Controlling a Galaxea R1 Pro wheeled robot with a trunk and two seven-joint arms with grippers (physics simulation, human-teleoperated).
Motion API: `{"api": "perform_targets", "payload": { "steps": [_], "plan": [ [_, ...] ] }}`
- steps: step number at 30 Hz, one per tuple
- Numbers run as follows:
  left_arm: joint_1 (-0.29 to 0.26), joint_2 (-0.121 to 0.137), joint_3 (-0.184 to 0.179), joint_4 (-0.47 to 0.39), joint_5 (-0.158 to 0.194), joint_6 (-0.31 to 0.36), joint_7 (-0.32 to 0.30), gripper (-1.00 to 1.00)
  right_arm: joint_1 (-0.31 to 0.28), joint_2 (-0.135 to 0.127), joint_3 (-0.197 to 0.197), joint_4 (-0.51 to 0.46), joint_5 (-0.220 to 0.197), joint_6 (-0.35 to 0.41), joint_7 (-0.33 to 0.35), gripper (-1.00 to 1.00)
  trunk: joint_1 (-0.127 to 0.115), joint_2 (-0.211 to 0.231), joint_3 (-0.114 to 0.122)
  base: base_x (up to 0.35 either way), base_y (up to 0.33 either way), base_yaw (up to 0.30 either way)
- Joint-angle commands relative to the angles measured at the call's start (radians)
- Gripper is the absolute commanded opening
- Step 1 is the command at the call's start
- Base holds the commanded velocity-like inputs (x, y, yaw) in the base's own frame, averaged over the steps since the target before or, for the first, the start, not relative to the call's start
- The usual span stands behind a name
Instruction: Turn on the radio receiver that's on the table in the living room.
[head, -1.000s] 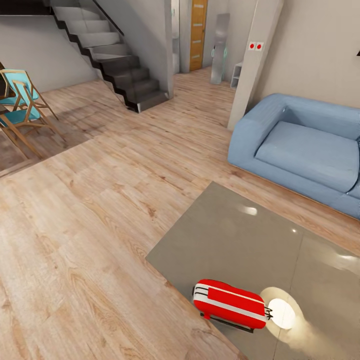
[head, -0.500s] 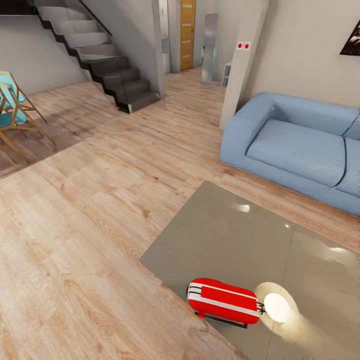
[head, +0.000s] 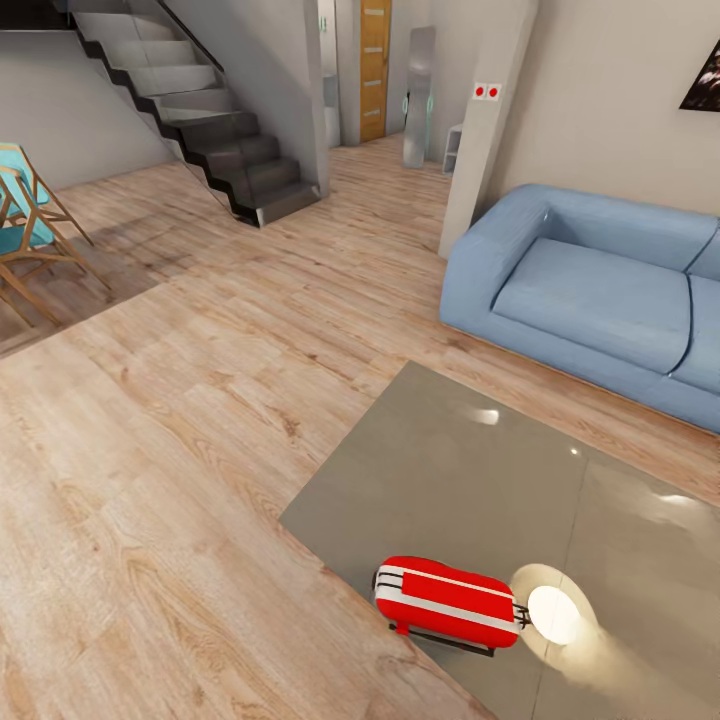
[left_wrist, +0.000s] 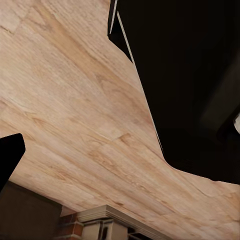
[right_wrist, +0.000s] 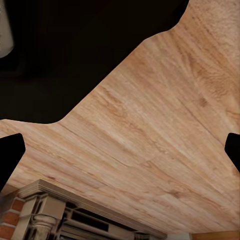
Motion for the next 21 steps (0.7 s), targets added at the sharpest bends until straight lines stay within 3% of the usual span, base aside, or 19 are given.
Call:
{"api": "perform_targets", "payload": {
  "steps": [1, 21],
  "plan": [
    [0.0, 0.0, 0.0, 0.0, 0.0, 0.0, 0.0, 1.0, 0.0, 0.0, 0.0, 0.0, 0.0, 0.0, 0.0, 1.0, 0.0, 0.0, 0.0, 0.0, 0.0, 0.0],
    [0.0, -0.005, -0.008, 0.001, -0.005, 0.0, 0.0, 1.0, 0.0, 0.002, -0.002, 0.0, 0.0, -0.002, 0.0, 1.0, 0.0, 0.0, 0.0, 0.0, 0.0, 0.0]
  ]
}}
